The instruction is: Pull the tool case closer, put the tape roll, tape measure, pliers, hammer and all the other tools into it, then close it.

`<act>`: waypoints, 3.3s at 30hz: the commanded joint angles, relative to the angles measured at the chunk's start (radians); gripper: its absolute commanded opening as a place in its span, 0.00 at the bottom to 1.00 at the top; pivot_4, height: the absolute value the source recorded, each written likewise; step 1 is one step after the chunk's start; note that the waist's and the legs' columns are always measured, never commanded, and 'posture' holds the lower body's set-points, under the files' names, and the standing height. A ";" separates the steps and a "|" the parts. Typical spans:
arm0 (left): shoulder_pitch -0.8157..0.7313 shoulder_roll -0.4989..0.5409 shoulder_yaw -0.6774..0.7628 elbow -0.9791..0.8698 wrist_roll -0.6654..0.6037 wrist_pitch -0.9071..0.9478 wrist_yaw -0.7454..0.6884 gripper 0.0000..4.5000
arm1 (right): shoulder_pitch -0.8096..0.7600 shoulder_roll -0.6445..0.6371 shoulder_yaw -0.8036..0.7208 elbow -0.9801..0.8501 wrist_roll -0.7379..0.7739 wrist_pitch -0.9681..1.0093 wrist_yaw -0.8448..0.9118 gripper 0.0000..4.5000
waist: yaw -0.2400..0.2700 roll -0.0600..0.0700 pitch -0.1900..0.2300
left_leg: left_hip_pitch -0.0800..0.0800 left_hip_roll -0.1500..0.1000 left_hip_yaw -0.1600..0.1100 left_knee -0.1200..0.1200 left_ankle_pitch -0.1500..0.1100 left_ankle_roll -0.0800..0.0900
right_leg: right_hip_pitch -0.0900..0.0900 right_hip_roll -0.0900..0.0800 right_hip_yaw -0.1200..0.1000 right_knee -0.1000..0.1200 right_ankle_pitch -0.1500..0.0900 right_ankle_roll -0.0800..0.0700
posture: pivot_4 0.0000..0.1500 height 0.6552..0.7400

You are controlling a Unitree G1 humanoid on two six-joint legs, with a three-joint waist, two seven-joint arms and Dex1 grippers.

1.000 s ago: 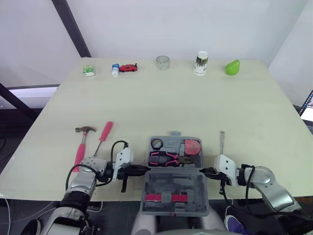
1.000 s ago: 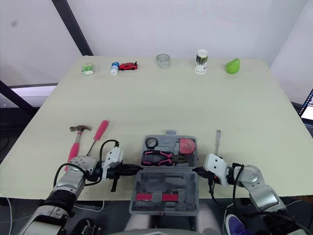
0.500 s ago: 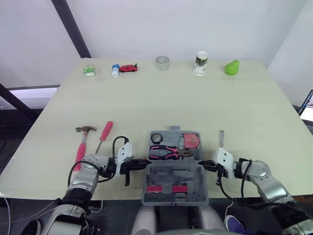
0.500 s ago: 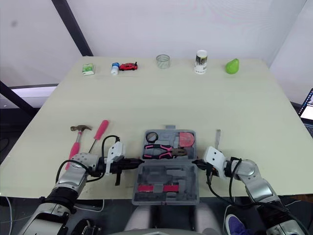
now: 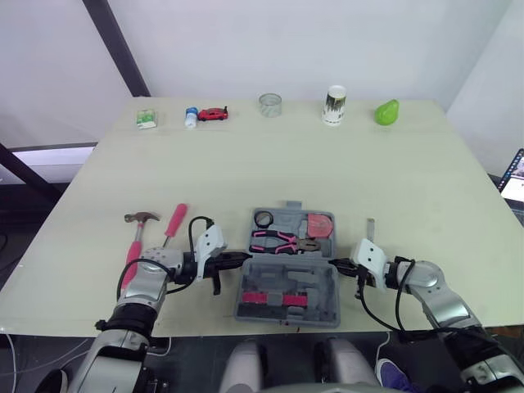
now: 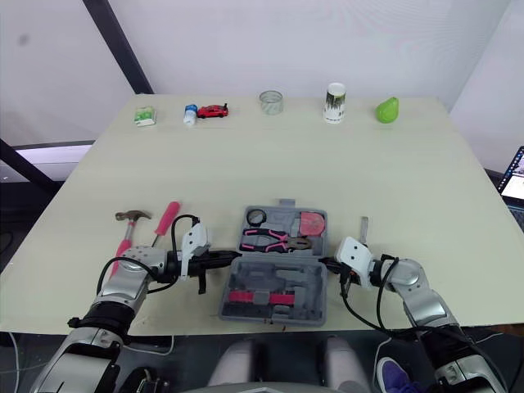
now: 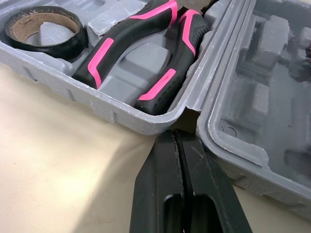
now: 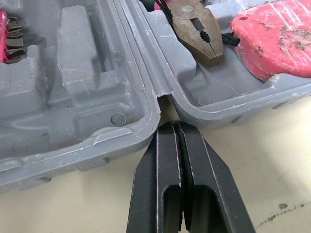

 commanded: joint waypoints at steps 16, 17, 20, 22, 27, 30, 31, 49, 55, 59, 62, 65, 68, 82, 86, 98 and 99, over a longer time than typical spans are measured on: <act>-0.008 -0.028 -0.015 -0.050 -0.016 0.009 -0.019 0.00 | -0.064 0.037 -0.008 0.036 -0.016 -0.079 -0.039 0.01 | 0.000 0.000 0.000 | 0.000 0.000 0.000 0.000 0.000 0.000 | 0.000 0.000 0.000 0.000 0.000 0.000 | 1.00 1.00; -0.008 -0.029 -0.015 -0.050 -0.016 0.009 -0.019 0.00 | -0.065 0.037 -0.010 0.040 -0.020 -0.081 -0.043 0.01 | 0.000 0.000 0.000 | 0.000 0.000 0.000 0.000 0.000 0.000 | 0.000 0.000 0.000 0.000 0.000 0.000 | 1.00 1.00; -0.012 -0.033 -0.015 -0.049 -0.014 0.008 -0.015 0.00 | -0.067 0.037 -0.013 0.047 -0.024 -0.087 -0.048 0.01 | 0.000 0.000 0.000 | 0.000 0.000 0.000 0.000 0.000 0.000 | 0.000 0.000 0.000 0.000 0.000 0.000 | 1.00 1.00; -0.019 -0.039 -0.016 -0.045 -0.012 0.008 -0.010 0.00 | -0.069 0.037 -0.014 0.052 -0.026 -0.091 -0.049 0.01 | 0.001 0.000 0.000 | 0.000 0.000 0.000 0.000 0.000 0.000 | 0.000 0.000 0.000 0.000 0.000 0.000 | 1.00 1.00; -0.045 -0.056 -0.012 -0.020 -0.006 0.003 0.000 0.00 | -0.072 0.039 -0.019 0.060 -0.030 -0.093 -0.055 0.01 | 0.002 0.000 0.000 | -0.001 0.000 0.000 0.000 0.000 0.000 | 0.000 0.000 0.000 -0.001 0.000 0.000 | 1.00 1.00; -0.050 -0.055 -0.008 -0.011 -0.002 0.000 -0.001 0.00 | -0.068 0.039 -0.019 0.055 -0.025 -0.087 -0.051 0.01 | 0.001 0.000 0.000 | -0.001 0.000 0.000 0.000 0.000 0.000 | 0.000 0.000 0.000 -0.001 0.000 0.000 | 1.00 1.00; -0.052 -0.054 -0.007 -0.008 0.000 -0.003 -0.002 0.00 | -0.065 0.039 -0.019 0.051 -0.022 -0.083 -0.047 0.01 | 0.001 0.000 0.000 | -0.001 0.000 0.000 0.000 0.000 0.000 | 0.000 0.000 0.000 -0.001 0.000 0.000 | 1.00 1.00; -0.044 -0.029 0.010 -0.006 -0.004 -0.005 -0.010 0.00 | -0.046 0.049 -0.004 0.020 -0.009 -0.049 -0.015 0.01 | -0.001 0.000 0.000 | -0.001 0.000 0.000 0.000 0.000 0.000 | 0.000 0.000 0.000 -0.001 0.000 0.000 | 1.00 1.00; -0.030 -0.021 0.010 -0.021 -0.007 0.000 -0.014 0.00 | -0.044 0.054 0.001 0.017 -0.010 -0.039 -0.006 0.01 | -0.002 0.000 0.000 | -0.001 0.000 0.000 0.000 0.000 0.000 | 0.000 0.000 0.000 -0.001 0.000 0.000 | 1.00 1.00; -0.027 -0.017 0.012 -0.020 -0.007 0.002 -0.014 0.00 | -0.040 0.060 0.008 0.012 -0.010 -0.030 -0.001 0.01 | -0.002 0.000 0.000 | -0.001 0.000 0.000 0.000 0.000 0.000 | 0.000 0.000 0.000 -0.001 0.000 0.000 | 1.00 1.00; -0.027 -0.017 0.010 -0.020 -0.007 0.002 -0.016 0.00 | -0.039 0.061 0.012 0.007 -0.007 -0.017 0.009 0.01 | -0.002 0.000 0.000 | -0.001 0.000 0.000 0.000 0.000 0.000 | 0.000 0.000 0.000 -0.001 0.000 0.000 | 1.00 1.00; -0.027 -0.019 0.008 -0.019 -0.006 0.002 -0.017 0.00 | -0.039 0.060 0.013 0.002 -0.010 -0.011 0.010 0.01 | -0.002 0.000 0.000 | -0.001 0.000 0.000 0.000 0.000 0.000 | 0.000 0.000 0.000 -0.001 0.000 0.000 | 1.00 1.00; -0.025 -0.023 0.005 -0.020 -0.006 0.002 -0.017 0.00 | -0.039 0.057 0.011 0.002 -0.019 -0.013 0.005 0.01 | -0.002 0.000 0.000 | -0.001 0.000 0.000 0.000 0.000 0.000 | 0.000 0.000 0.000 -0.001 0.000 0.000 | 1.00 1.00; -0.011 -0.022 0.001 -0.043 -0.016 0.016 -0.035 0.00 | -0.048 0.066 0.009 0.007 -0.038 -0.032 -0.022 0.01 | -0.003 0.000 0.000 | -0.001 0.000 0.000 0.000 0.000 0.000 | 0.000 0.000 0.000 -0.001 0.000 0.000 | 1.00 1.00; -0.010 -0.020 0.005 -0.040 -0.014 0.014 -0.033 0.00 | -0.049 0.070 0.011 0.010 -0.042 -0.036 -0.025 0.01 | -0.003 0.000 0.000 | -0.001 0.000 0.000 0.000 0.000 0.000 | 0.000 0.000 0.000 -0.001 0.000 0.000 | 1.00 1.00; -0.011 -0.014 0.005 -0.020 -0.001 -0.005 -0.026 0.00 | -0.044 0.072 0.010 0.007 -0.045 -0.040 -0.030 0.01 | -0.003 0.000 0.000 | -0.001 0.000 0.000 0.000 0.000 0.000 | 0.000 0.000 0.000 -0.001 0.000 0.000 | 1.00 1.00; -0.012 -0.013 0.007 -0.018 -0.001 -0.006 -0.024 0.00 | -0.043 0.072 0.009 0.007 -0.047 -0.040 -0.033 0.01 | -0.003 0.000 0.000 | -0.001 0.000 0.000 0.000 0.000 0.000 | 0.000 0.000 0.000 -0.001 0.000 0.000 | 1.00 1.00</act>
